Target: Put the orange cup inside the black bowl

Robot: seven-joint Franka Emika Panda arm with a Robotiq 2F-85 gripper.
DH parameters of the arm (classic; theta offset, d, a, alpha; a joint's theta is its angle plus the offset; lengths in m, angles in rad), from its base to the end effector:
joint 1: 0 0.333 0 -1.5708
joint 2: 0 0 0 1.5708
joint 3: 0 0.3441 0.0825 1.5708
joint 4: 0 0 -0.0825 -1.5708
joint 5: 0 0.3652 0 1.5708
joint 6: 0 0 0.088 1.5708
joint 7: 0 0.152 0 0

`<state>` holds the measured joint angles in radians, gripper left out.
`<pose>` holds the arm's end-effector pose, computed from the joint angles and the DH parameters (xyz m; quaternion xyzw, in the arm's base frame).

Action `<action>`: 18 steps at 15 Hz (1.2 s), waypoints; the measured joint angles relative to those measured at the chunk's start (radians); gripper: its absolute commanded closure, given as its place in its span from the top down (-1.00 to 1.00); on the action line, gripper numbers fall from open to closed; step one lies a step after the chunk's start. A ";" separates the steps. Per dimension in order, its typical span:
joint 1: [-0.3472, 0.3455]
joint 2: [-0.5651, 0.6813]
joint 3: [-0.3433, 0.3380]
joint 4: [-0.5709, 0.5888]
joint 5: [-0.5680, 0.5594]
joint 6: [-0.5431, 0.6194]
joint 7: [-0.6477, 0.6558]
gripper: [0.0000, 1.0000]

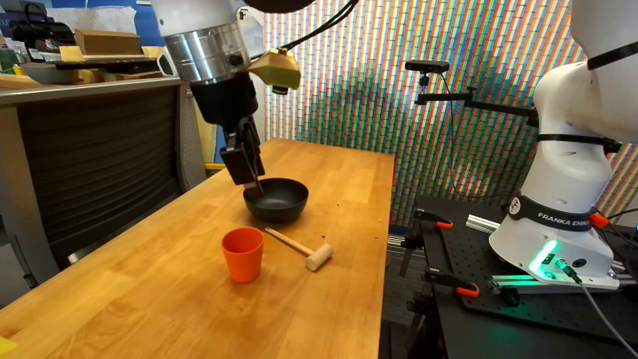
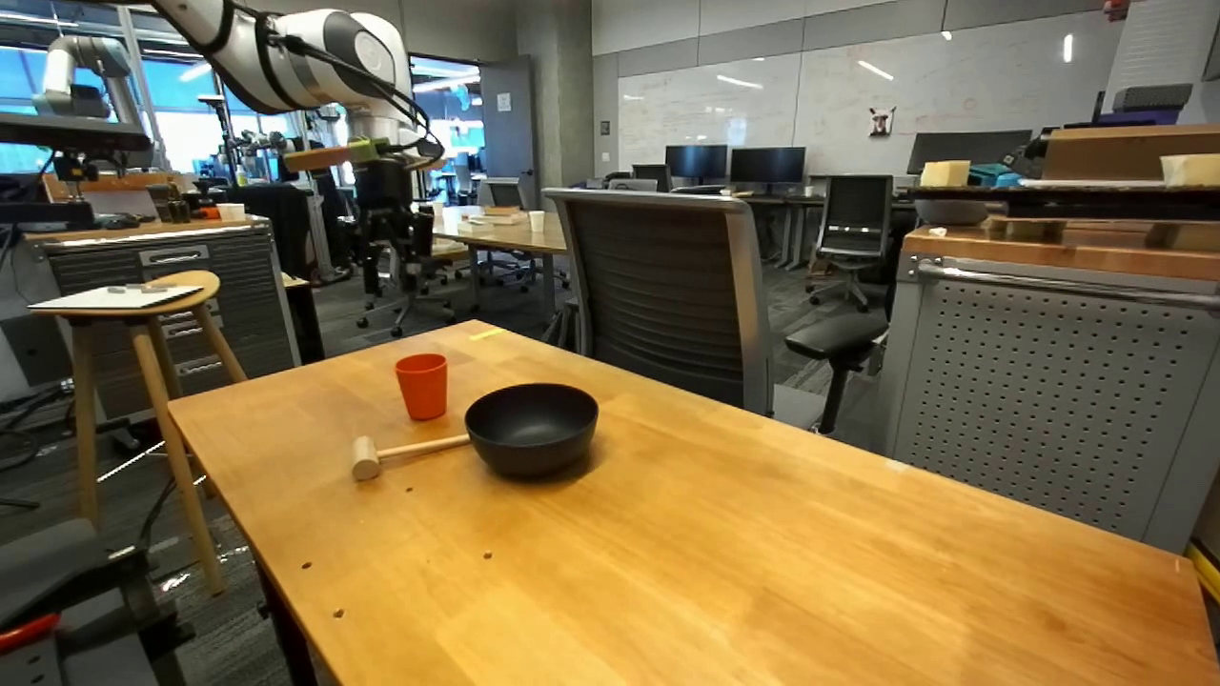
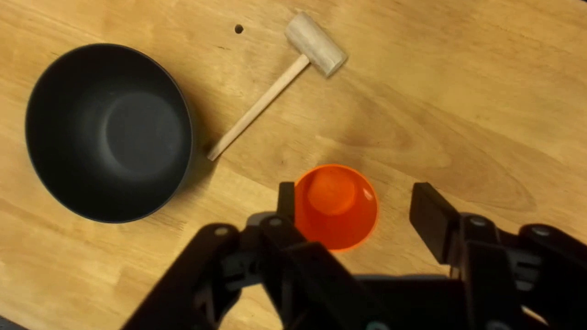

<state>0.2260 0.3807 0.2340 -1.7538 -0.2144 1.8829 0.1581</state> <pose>0.5581 0.2375 0.3331 0.9730 0.1905 -0.0966 0.0870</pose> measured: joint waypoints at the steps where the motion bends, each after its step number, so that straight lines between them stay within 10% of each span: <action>1: 0.007 0.038 -0.009 0.035 0.000 -0.013 -0.005 1.00; 18: 0.010 0.346 -0.087 0.269 0.082 -0.122 -0.072 1.00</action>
<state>0.2361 0.7266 0.1470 -1.4847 -0.1322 1.7612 0.0857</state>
